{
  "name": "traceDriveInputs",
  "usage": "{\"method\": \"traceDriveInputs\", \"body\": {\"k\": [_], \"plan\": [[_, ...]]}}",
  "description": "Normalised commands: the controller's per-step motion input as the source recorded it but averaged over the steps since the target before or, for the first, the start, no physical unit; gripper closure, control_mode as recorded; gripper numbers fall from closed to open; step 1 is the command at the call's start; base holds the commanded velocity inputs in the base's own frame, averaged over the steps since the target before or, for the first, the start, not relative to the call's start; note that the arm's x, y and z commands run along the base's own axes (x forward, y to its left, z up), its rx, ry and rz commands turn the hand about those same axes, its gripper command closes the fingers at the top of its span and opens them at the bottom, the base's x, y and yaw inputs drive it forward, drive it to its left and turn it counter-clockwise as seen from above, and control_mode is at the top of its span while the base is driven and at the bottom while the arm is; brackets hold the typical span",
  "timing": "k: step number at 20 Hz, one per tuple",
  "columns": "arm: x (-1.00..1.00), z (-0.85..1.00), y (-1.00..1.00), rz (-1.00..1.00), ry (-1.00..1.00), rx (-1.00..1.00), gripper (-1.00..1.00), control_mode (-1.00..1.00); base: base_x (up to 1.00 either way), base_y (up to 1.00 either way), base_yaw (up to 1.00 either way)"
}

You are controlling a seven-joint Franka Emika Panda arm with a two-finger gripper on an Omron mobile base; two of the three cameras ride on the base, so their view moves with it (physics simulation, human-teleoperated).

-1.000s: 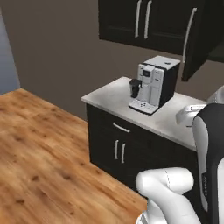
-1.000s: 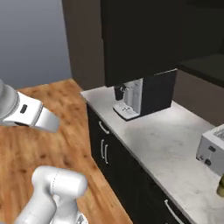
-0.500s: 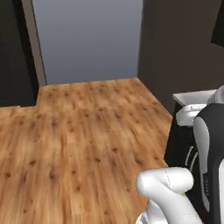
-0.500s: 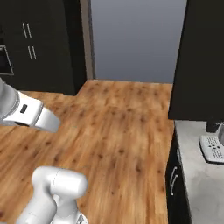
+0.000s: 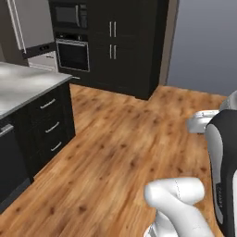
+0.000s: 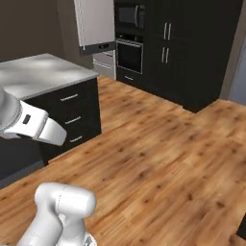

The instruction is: Retrieve the bottle and the shaker from the cabinet and place them next to the mixing bowl on the counter. Then add garlic from the fridge to the mixing bowl.

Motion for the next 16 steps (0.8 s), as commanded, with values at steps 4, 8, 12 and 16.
{"method": "traceDriveInputs", "body": {"k": [4, 8, 12, 16], "plan": [[0.00, 0.00, 0.00, 0.00, 0.00, 0.00, -1.00, 1.00, 0.75, 0.05, 0.63], [0.00, 0.00, 0.00, 0.00, 0.00, 0.00, -1.00, 1.00, 1.00, -0.30, 0.24], [0.00, 0.00, 0.00, 0.00, 0.00, 0.00, -1.00, 1.00, 1.00, -0.47, 0.26], [0.00, 0.00, 0.00, 0.00, 0.00, 0.00, -1.00, 1.00, 1.00, -0.65, 0.22]]}}
